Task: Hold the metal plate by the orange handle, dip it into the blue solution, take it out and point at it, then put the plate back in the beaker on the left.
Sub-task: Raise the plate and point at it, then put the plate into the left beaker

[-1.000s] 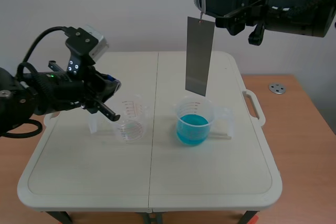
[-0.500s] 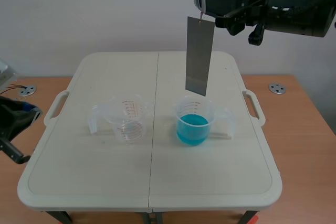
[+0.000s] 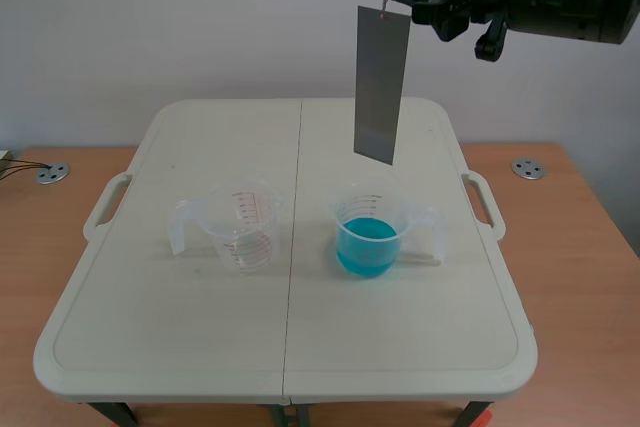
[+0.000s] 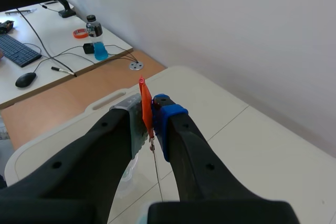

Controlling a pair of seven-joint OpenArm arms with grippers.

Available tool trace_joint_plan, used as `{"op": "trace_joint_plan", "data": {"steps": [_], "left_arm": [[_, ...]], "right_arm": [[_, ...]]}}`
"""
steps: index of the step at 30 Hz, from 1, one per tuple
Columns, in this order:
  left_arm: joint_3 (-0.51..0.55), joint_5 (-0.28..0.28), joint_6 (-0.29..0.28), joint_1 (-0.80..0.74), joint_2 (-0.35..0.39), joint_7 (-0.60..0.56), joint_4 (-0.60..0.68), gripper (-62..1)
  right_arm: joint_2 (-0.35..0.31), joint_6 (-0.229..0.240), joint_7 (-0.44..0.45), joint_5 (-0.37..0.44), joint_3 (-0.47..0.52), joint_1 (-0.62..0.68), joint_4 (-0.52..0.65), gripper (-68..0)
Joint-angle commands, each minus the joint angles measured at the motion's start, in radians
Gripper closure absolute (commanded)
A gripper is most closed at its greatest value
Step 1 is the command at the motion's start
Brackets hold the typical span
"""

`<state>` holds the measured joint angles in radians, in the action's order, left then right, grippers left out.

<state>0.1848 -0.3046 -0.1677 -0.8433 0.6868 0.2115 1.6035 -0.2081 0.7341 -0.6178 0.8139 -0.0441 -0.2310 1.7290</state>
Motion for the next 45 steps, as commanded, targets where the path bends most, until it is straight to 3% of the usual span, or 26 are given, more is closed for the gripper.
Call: {"op": "trace_joint_plan", "data": {"steps": [1, 14, 29, 45], "left_arm": [[0.001, -0.006, 0.001, -0.02, -0.005, -0.014, 0.009, -2.1], [-0.01, -0.006, -0.004, -0.206, -0.048, -0.066, 0.006, -2.1], [-0.137, 0.023, -0.011, -0.225, -0.091, -0.058, -0.067, -2.1], [-0.198, 0.036, -0.011, -0.223, -0.091, -0.058, -0.106, -2.1]], "right_arm": [[-0.001, 0.011, 0.019, 0.021, 0.006, -0.032, 0.021, -1.5], [0.007, 0.011, 0.029, 0.027, -0.076, -0.121, 0.02, -1.5], [0.118, -0.012, 0.03, -0.032, -0.208, -0.215, 0.001, -1.5], [0.137, -0.011, 0.154, -0.032, -0.344, -0.313, -0.211, -1.5]]}}
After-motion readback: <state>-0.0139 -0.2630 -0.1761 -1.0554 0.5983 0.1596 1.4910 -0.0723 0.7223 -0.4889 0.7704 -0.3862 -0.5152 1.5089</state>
